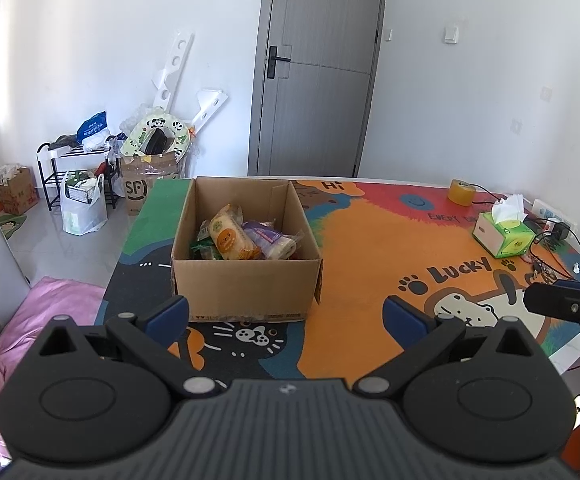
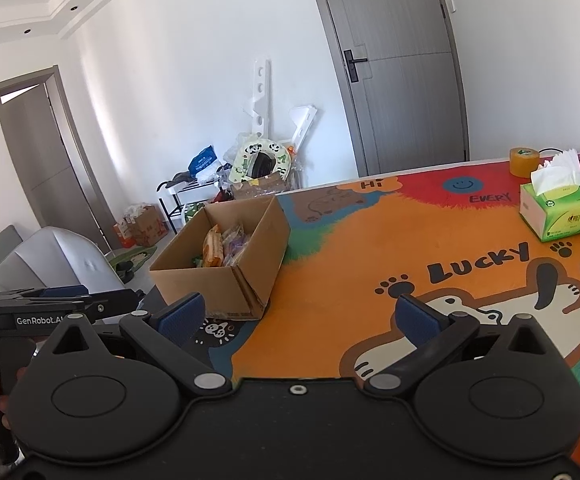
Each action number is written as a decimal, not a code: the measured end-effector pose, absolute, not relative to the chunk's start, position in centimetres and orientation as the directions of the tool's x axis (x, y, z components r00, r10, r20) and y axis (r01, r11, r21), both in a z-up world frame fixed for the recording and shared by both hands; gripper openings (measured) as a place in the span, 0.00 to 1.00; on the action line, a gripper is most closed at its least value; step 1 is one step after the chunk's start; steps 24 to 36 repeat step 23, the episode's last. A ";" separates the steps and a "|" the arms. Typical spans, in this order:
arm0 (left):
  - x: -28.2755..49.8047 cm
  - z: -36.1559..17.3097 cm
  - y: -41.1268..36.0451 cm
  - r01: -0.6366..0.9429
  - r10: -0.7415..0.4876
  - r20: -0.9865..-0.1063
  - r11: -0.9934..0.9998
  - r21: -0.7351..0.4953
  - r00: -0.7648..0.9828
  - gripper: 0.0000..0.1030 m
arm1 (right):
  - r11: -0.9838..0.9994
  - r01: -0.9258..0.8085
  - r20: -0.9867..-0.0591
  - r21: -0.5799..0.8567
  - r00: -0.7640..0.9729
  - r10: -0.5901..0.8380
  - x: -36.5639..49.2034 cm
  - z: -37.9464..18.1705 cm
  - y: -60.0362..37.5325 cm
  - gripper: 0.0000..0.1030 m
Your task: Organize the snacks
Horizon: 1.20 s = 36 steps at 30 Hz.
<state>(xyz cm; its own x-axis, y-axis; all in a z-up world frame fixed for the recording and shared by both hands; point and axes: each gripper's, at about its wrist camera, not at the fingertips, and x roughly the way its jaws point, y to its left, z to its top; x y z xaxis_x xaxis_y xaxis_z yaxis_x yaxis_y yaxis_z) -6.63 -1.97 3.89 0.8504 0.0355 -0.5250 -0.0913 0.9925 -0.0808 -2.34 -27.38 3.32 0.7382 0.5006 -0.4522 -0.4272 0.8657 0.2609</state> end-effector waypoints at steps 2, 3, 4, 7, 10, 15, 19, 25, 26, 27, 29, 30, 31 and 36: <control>-6.6 3.9 -2.0 -0.092 0.036 -0.526 0.992 -0.081 0.850 0.99 | 0.865 -0.429 -0.449 0.260 0.740 0.501 -2.3 3.4 -27.5 1.00; -6.6 3.9 -2.0 -0.092 0.036 -0.525 0.992 -0.081 0.850 0.99 | 0.866 -0.427 -0.448 0.259 0.741 0.500 -2.4 3.4 -27.5 1.00; -6.6 3.9 -2.0 -0.093 0.036 -0.526 0.992 -0.081 0.850 0.99 | 0.867 -0.426 -0.448 0.259 0.742 0.498 -2.3 3.4 -27.6 1.00; -6.6 3.9 -2.0 -0.090 0.034 -0.526 0.993 -0.082 0.850 0.99 | 0.867 -0.425 -0.446 0.259 0.744 0.498 -2.4 3.5 -27.6 1.00; -6.6 4.0 -2.0 -0.087 0.031 -0.524 0.993 -0.082 0.851 0.99 | 0.866 -0.427 -0.443 0.259 0.745 0.499 -2.5 3.5 -27.5 1.00; -6.6 4.2 -2.5 -0.080 0.029 -0.517 0.994 -0.078 0.855 0.99 | 0.868 -0.424 -0.445 0.259 0.745 0.497 -2.5 3.5 -27.6 1.00; -6.8 4.2 -2.6 -0.075 0.026 -0.513 0.994 -0.076 0.858 0.99 | 0.868 -0.424 -0.444 0.259 0.745 0.497 -2.5 3.6 -27.6 1.00; -6.9 4.2 -2.5 -0.067 0.016 -0.505 0.994 -0.083 0.863 0.99 | 0.867 -0.424 -0.444 0.262 0.745 0.498 -2.3 3.6 -27.7 1.00; -6.9 4.2 -2.5 -0.067 0.016 -0.505 0.994 -0.083 0.863 0.99 | 0.867 -0.424 -0.444 0.262 0.745 0.498 -2.3 3.6 -27.7 1.00; -6.9 4.2 -2.5 -0.067 0.016 -0.505 0.994 -0.083 0.863 0.99 | 0.867 -0.424 -0.444 0.262 0.745 0.498 -2.3 3.6 -27.7 1.00; -6.9 4.2 -2.5 -0.067 0.016 -0.505 0.994 -0.083 0.863 0.99 | 0.867 -0.424 -0.444 0.262 0.745 0.498 -2.3 3.6 -27.7 1.00; -6.9 4.2 -2.5 -0.067 0.016 -0.505 0.994 -0.083 0.863 0.99 | 0.867 -0.424 -0.444 0.262 0.745 0.498 -2.3 3.6 -27.7 1.00; -6.9 4.2 -2.5 -0.067 0.016 -0.505 0.994 -0.083 0.863 0.99 | 0.867 -0.424 -0.444 0.262 0.745 0.498 -2.3 3.6 -27.7 1.00; -6.9 4.2 -2.5 -0.067 0.016 -0.505 0.994 -0.083 0.863 0.99 | 0.867 -0.424 -0.444 0.262 0.745 0.498 -2.3 3.6 -27.7 1.00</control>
